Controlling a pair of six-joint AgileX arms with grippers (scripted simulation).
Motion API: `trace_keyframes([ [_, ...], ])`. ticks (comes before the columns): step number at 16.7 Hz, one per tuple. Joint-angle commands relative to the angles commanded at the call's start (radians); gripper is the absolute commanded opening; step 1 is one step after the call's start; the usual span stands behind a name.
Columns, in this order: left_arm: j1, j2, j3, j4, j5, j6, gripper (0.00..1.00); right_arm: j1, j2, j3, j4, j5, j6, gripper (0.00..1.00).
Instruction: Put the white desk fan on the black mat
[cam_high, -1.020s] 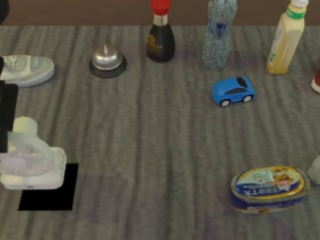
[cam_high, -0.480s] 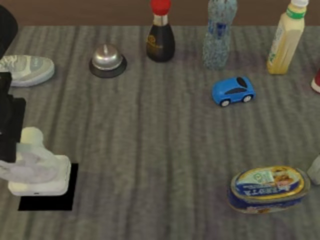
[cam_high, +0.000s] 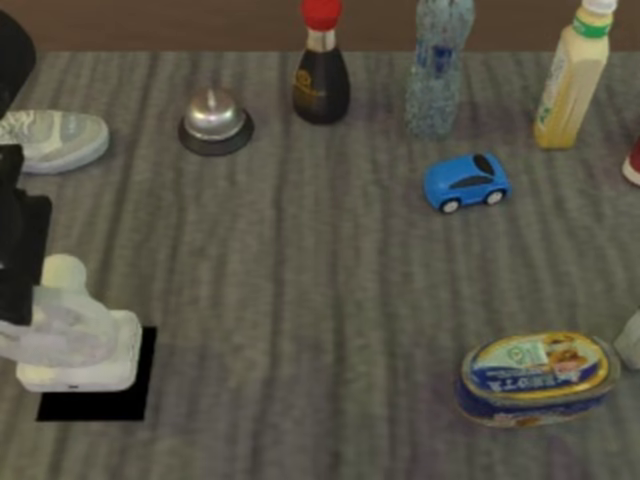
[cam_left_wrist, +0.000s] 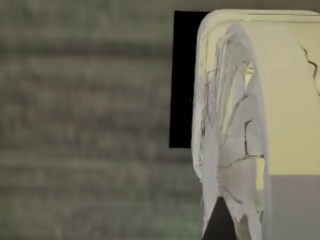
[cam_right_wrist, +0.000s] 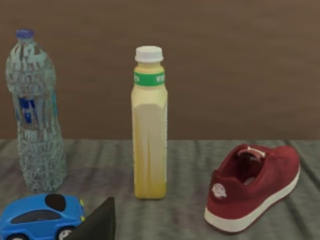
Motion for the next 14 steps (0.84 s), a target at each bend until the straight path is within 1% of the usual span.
trace_keyframes([
  [8, 0.0, 0.0, 0.0, 0.0, 0.0, 0.0, 0.98, 0.0, 0.0, 0.0, 0.0, 0.0, 0.0, 1.0],
  [9, 0.0, 0.0, 0.0, 0.0, 0.0, 0.0, 1.0, 0.0, 0.0, 0.0, 0.0, 0.0, 0.0, 1.0],
  [14, 0.0, 0.0, 0.0, 0.0, 0.0, 0.0, 1.0, 0.0, 0.0, 0.0, 0.0, 0.0, 0.0, 1.0],
])
